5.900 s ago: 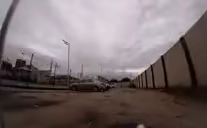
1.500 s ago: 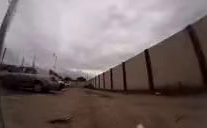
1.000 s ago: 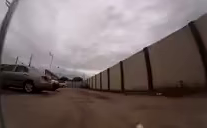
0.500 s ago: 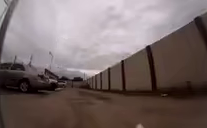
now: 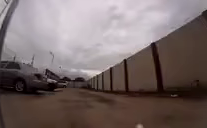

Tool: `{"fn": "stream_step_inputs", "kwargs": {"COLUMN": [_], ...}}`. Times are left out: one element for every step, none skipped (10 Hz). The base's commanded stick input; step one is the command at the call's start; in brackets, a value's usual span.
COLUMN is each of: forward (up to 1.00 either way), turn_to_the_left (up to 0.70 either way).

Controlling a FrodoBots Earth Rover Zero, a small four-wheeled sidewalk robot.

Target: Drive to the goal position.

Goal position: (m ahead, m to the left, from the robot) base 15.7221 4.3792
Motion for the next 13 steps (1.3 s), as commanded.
{"fn": "stream_step_inputs", "kwargs": {"forward": [1.00, 1.00, 1.00, 1.00, 1.00, 1.00, 1.00, 1.00, 1.00, 1.00, 1.00, 1.00, 1.00], "turn_to_the_left": [-0.29, -0.29, -0.28, -0.25, -0.02, 0.00, 0.00, 0.00, 0.40, 0.40, 0.40, 0.00, 0.00]}}
